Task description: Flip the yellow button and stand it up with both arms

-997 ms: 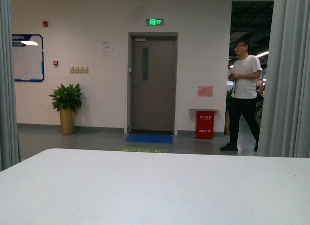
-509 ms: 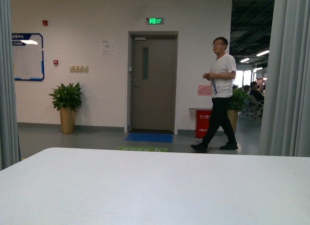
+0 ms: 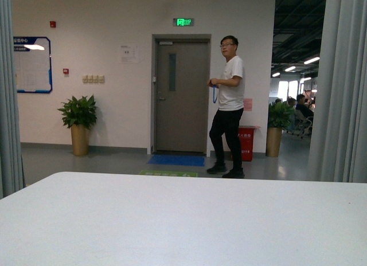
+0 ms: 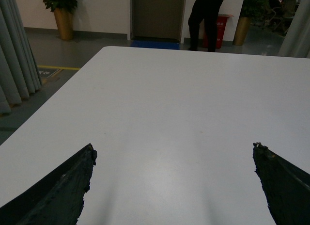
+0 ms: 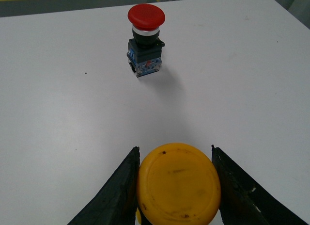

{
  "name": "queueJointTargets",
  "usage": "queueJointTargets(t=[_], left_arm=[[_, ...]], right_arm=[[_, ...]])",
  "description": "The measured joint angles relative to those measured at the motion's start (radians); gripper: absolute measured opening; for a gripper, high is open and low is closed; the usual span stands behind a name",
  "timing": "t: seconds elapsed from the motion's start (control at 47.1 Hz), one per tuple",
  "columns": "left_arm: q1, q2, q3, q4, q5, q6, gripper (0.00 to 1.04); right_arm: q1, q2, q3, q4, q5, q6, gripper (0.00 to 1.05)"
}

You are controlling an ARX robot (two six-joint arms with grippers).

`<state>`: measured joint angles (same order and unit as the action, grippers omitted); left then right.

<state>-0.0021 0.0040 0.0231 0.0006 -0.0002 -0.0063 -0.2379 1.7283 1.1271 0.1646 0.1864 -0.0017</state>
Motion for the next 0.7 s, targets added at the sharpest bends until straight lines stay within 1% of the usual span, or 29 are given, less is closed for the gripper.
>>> queueJointTargets(t=[0.148,0.7], left_arm=[[0.0,0.0,0.0,0.0,0.0,0.0,0.98],[0.0,0.0,0.0,0.0,0.0,0.0,0.98]], right_arm=[[-0.003,0.017,0.022,-0.026,0.002,0.008,0.38],[-0.002,0.072,0.057,-0.045,0.042,0.041,0.38]])
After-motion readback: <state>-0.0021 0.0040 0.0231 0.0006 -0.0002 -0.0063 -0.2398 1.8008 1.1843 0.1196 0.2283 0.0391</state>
